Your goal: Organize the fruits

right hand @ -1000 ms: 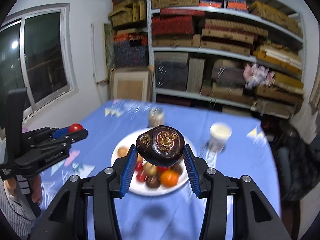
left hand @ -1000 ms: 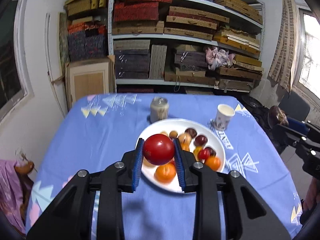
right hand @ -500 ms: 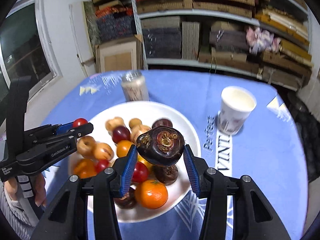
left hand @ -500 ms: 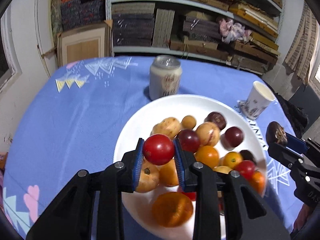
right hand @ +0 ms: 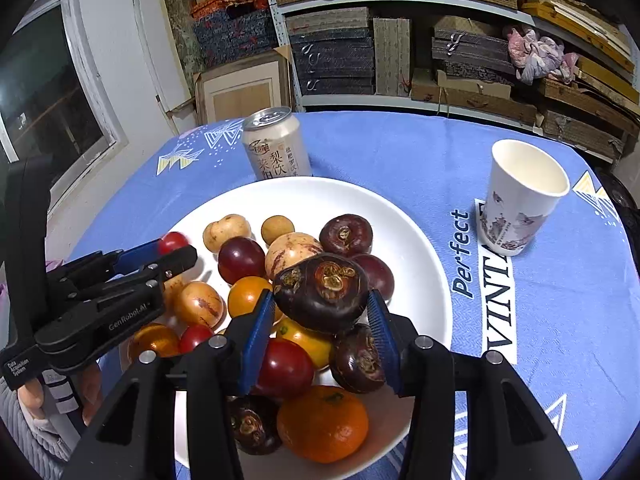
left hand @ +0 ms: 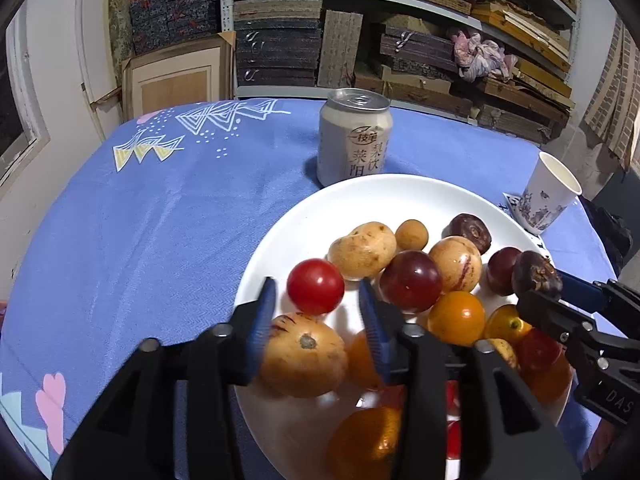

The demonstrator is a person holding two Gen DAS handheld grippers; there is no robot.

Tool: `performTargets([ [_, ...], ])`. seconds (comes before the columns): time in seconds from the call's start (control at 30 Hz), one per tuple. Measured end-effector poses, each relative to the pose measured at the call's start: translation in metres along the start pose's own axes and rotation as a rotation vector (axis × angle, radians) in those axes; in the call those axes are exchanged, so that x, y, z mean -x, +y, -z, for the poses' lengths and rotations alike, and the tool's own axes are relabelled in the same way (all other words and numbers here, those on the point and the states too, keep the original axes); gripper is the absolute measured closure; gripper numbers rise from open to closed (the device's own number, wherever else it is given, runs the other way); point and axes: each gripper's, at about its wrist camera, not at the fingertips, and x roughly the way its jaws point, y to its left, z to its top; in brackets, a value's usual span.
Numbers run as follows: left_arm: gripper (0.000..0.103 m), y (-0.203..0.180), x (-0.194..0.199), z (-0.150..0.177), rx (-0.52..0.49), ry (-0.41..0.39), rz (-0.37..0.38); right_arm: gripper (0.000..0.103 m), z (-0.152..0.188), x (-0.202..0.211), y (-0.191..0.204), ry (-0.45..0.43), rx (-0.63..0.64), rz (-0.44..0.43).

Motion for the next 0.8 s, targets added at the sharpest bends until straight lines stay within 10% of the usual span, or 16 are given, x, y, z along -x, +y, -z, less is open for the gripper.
performTargets([
  [0.4,0.049,0.006,0.027,0.009,0.019,-0.01,-0.022,0.033,0.006,0.039,0.008,-0.076,-0.007,0.006],
  [0.57,0.023,0.011,0.081,0.033,0.046,-0.087,-0.037,0.006,0.036,0.096,0.015,-0.194,-0.03,0.044],
  [0.8,0.007,0.007,0.148,0.11,0.064,-0.141,-0.01,0.003,0.109,0.141,0.019,-0.249,-0.116,0.076],
])
